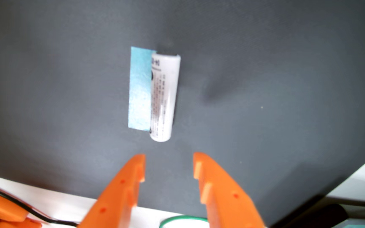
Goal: Insert Battery
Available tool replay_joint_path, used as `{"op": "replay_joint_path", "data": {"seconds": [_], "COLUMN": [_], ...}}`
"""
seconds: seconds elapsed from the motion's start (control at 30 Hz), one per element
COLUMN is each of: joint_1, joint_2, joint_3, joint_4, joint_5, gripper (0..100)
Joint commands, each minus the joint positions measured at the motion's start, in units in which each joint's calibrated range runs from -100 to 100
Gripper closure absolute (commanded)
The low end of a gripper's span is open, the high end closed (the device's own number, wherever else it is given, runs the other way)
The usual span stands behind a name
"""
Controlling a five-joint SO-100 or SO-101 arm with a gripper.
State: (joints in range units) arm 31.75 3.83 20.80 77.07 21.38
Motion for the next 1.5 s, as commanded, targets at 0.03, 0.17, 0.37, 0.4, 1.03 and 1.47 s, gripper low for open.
{"op": "replay_joint_path", "data": {"seconds": [0.03,0.17,0.37,0.4,1.03,1.47], "joint_1": [-0.11,-0.58,0.36,0.25,0.01,0.48], "joint_2": [-0.12,-0.12,-0.12,-0.12,0.05,10.97], "joint_3": [1.04,1.94,2.75,2.84,5.36,-1.66], "joint_4": [-0.27,-0.36,-2.98,-2.9,-6.45,-6.2], "joint_5": [0.2,0.2,0.2,0.2,0.09,-0.16], "gripper": [86,86,86,86,86,87]}}
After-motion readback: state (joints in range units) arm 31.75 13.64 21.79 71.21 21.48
